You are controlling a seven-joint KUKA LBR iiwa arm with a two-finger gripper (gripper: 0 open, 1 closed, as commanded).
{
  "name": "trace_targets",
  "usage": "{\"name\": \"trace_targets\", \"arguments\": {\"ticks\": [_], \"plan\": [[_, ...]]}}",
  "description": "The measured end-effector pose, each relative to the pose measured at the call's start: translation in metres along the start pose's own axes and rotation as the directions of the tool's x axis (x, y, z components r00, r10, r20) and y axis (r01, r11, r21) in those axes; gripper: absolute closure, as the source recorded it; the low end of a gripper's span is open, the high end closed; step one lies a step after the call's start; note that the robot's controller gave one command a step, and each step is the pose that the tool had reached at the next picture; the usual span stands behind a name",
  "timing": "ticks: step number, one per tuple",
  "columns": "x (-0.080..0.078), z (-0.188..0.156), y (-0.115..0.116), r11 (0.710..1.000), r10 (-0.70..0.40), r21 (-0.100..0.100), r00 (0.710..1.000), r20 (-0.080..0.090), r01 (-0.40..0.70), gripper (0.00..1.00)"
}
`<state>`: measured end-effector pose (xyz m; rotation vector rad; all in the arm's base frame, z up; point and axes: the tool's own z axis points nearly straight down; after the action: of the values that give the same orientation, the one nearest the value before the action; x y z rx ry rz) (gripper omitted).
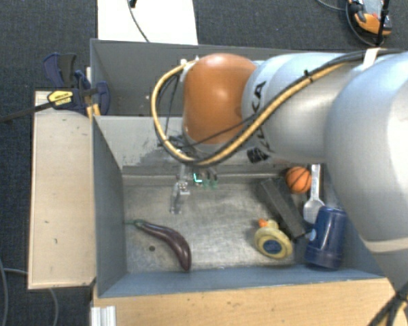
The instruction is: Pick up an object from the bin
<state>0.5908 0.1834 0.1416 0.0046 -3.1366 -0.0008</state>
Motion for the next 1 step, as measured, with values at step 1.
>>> {"name": "trace_targets", "arguments": {"ticks": [1], "plan": [[-0.0022, -0.0041, -0.0007, 1.0, 0.004, -0.001, 1.0, 0.008, -0.004, 0.0]]}}
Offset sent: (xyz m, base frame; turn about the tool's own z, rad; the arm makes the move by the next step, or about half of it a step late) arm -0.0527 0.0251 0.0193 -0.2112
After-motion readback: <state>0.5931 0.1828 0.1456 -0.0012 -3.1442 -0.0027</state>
